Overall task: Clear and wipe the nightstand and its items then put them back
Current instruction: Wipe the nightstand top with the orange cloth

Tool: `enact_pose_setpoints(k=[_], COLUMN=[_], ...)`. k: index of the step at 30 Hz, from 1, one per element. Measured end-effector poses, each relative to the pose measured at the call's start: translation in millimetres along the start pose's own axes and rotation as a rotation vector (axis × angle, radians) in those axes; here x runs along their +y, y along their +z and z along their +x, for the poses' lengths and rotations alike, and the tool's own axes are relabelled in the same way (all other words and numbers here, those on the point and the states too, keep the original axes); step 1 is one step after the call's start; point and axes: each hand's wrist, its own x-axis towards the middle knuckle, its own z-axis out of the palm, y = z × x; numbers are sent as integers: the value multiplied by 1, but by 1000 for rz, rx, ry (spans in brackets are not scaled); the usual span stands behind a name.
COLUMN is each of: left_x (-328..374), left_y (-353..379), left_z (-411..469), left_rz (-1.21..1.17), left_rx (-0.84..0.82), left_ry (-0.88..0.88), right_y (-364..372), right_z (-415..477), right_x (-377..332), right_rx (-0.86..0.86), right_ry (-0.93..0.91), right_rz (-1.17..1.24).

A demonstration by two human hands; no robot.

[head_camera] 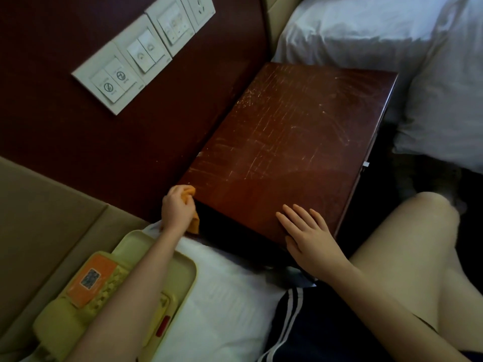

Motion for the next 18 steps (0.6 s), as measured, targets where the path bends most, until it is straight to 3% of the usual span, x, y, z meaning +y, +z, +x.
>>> enact_pose_setpoints(k=[2,5,11,13,18], left_x=[-6,-7,4,1,-10], left_y=[-4,-4,6,3,-10], left_z=[11,10,-26,-22,14], left_rz=[-20,-25,5,23,-33], left_rx=[31,38,-89,-109,-8], left_ry=[-115,-138,154,171,-56], right_y=[1,1,3,4,4], right_z=[-1,-1,1,1,0], right_x=[2,3,2,2,2], right_rx=[20,26,38,29,113], right_ry=[11,15,7,1,-1], right_rz=[22,31,10,11,-50])
